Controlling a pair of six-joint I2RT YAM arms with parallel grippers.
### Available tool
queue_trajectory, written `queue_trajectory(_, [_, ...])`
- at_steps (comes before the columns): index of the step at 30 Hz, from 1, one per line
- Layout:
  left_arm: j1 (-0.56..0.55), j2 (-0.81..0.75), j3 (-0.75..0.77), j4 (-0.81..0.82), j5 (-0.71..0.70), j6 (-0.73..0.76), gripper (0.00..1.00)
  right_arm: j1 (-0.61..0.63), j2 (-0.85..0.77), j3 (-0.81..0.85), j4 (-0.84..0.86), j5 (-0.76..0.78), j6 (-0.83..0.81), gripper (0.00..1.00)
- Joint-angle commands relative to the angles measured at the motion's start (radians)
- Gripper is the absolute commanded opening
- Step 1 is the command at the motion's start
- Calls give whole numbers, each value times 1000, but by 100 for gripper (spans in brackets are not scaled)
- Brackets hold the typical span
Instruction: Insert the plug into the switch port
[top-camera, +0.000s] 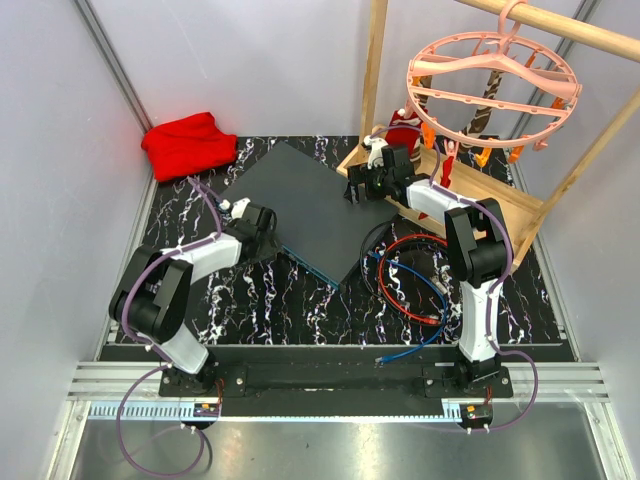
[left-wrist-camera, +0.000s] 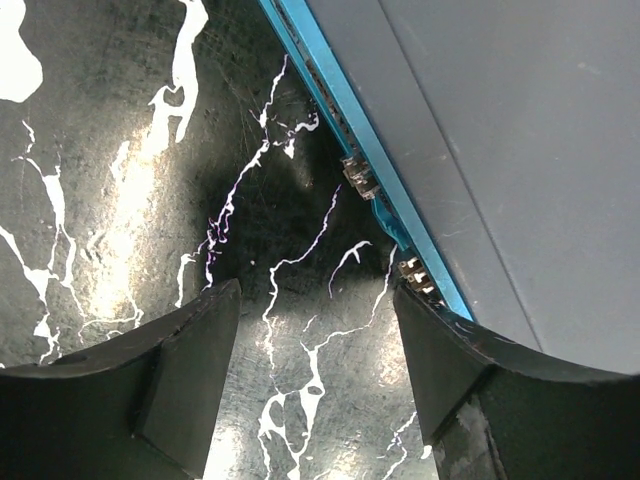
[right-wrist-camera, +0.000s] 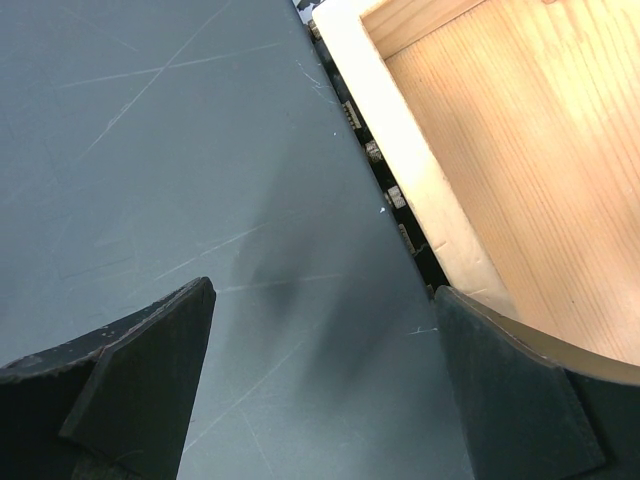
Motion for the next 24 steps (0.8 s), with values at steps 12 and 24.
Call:
queue_trajectory(12, [-11, -55, -157, 76, 93, -268, 70, 22, 7, -97, -255, -19, 71, 100])
queue_trajectory(24, [-17, -163, -191, -54, -41, -277, 69, 22, -5, -109, -255, -17, 63, 100])
